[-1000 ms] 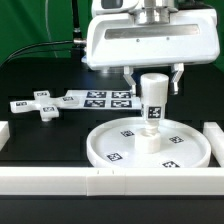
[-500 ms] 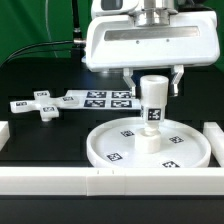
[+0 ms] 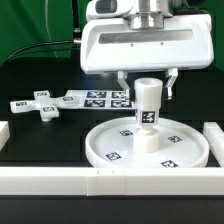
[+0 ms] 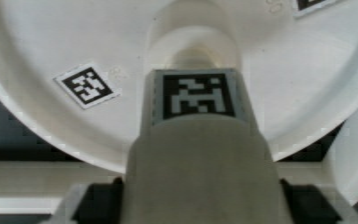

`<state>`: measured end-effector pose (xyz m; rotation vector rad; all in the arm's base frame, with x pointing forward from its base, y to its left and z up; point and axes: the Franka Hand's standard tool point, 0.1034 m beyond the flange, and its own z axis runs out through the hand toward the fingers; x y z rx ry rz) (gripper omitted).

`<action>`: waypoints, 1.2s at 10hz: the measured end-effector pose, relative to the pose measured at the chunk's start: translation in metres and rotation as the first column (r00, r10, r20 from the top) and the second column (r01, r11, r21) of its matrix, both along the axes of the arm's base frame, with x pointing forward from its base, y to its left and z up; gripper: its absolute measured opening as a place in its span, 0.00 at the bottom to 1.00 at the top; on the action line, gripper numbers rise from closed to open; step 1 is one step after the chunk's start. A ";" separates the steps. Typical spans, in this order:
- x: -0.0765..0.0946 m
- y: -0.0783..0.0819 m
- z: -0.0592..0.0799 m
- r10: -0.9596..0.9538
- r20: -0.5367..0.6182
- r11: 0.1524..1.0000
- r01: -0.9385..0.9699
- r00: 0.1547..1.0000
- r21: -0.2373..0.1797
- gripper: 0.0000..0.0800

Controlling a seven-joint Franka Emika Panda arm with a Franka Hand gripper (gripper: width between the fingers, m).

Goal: Assemble round table

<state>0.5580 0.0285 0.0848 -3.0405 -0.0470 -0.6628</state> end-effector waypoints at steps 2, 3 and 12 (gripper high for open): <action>-0.005 0.002 -0.006 0.003 0.001 1.000 -0.003 1.000 -0.003 0.51; -0.006 0.002 -0.009 0.004 -0.003 1.000 -0.004 1.000 -0.004 0.51; -0.001 0.002 -0.004 0.004 0.016 1.000 -0.004 1.000 -0.005 0.80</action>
Offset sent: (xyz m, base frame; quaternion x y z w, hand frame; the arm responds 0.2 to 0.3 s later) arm 0.0018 0.0013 -0.0112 0.0026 0.0026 -0.0153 0.9999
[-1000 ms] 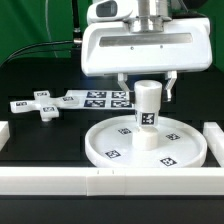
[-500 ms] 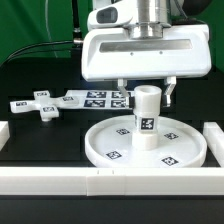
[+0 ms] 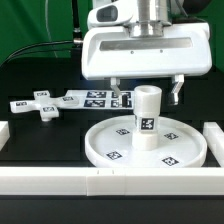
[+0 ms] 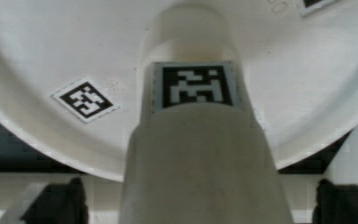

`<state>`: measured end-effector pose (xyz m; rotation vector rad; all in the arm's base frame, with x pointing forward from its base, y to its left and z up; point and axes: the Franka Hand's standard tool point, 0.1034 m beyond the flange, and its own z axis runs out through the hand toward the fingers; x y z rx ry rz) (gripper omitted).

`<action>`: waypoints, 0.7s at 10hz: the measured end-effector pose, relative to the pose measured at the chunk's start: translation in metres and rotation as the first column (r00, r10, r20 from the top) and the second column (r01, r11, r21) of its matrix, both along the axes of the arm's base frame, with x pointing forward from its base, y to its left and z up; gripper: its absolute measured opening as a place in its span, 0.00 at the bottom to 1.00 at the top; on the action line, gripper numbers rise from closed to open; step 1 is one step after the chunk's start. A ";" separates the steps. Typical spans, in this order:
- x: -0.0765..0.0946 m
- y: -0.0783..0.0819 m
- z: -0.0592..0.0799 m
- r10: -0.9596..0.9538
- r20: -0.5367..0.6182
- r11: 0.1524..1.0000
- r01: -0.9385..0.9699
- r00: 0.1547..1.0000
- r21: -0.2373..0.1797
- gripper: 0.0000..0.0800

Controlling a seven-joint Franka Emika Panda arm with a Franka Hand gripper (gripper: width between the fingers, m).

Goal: Assemble round table

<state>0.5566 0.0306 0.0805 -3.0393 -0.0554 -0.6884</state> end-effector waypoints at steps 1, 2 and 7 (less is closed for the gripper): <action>0.002 0.000 0.007 0.002 0.002 1.000 -0.002 1.000 0.001 0.81; 0.003 -0.001 0.014 0.002 -0.003 1.000 -0.002 1.000 0.003 0.81; 0.003 -0.002 0.018 0.002 -0.021 1.000 -0.002 1.000 0.010 0.81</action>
Offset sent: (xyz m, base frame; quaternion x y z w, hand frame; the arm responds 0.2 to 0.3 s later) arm 0.0000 0.0000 0.0000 0.0000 0.0000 0.0000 1.0000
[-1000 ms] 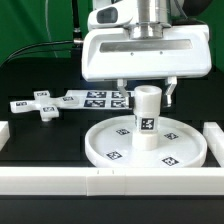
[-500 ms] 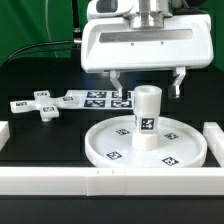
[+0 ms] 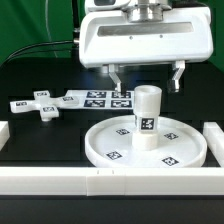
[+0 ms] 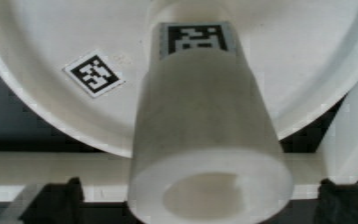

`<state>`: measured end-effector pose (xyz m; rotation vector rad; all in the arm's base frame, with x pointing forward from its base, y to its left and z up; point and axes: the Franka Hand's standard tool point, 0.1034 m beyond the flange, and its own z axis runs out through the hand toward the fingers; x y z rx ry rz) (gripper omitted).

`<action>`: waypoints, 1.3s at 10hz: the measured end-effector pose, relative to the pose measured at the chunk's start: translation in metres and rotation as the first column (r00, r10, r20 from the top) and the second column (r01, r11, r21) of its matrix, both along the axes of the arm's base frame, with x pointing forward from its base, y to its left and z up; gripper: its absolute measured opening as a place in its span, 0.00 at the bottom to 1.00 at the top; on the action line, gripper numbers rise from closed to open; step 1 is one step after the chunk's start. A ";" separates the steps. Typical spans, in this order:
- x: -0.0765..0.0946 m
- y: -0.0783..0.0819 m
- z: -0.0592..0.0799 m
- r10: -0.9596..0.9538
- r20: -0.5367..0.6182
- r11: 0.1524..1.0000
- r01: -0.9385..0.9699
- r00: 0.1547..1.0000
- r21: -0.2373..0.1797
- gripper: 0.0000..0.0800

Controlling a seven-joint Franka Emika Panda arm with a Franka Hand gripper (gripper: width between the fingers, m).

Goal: Assemble round table

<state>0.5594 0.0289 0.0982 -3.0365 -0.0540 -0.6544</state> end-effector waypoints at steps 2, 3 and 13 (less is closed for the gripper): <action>-0.004 0.004 -0.006 0.014 -0.083 1.000 -0.013 0.996 0.015 0.81; -0.002 0.005 -0.005 0.025 -0.172 0.999 -0.019 0.985 0.034 0.81; 0.000 0.002 -0.011 0.115 -0.373 0.993 -0.111 0.921 0.033 0.81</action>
Offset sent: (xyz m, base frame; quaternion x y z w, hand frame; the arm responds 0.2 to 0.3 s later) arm 0.0038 -0.0146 -0.0017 -0.0306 -0.1177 -0.0583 0.9909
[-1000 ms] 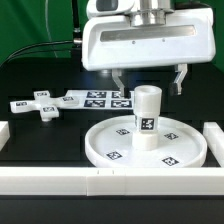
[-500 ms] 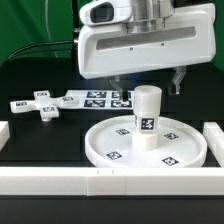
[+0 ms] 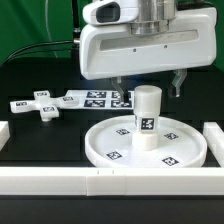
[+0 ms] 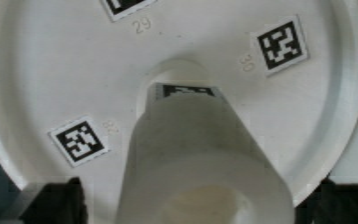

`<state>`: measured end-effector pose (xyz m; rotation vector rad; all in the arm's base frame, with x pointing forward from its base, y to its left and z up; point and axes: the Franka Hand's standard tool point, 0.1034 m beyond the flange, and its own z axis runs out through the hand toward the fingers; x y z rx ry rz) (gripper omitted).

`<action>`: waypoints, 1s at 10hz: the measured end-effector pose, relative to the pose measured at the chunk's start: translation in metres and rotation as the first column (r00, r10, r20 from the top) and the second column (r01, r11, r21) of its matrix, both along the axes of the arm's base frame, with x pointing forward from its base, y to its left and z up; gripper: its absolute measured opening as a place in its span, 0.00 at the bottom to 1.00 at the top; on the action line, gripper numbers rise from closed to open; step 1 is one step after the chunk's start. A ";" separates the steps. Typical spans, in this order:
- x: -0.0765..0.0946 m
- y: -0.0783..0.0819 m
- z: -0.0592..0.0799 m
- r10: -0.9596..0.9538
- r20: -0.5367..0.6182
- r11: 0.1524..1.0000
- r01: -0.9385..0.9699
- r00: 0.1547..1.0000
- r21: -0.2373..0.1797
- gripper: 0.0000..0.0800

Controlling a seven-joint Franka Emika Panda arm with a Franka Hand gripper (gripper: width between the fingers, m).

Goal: Assemble round table

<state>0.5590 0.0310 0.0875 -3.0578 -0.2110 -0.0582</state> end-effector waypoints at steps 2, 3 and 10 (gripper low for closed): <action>-0.001 -0.002 -0.002 -0.001 -0.003 1.000 0.001 1.000 0.001 0.81; -0.002 -0.002 -0.003 -0.002 -0.006 1.000 0.002 1.000 0.001 0.67; -0.002 -0.002 -0.004 -0.107 -0.015 0.994 0.107 0.994 0.006 0.51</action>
Offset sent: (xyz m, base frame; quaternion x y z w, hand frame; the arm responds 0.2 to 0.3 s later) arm 0.0003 0.0014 -0.0019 0.0036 0.0018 -0.0082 1.0000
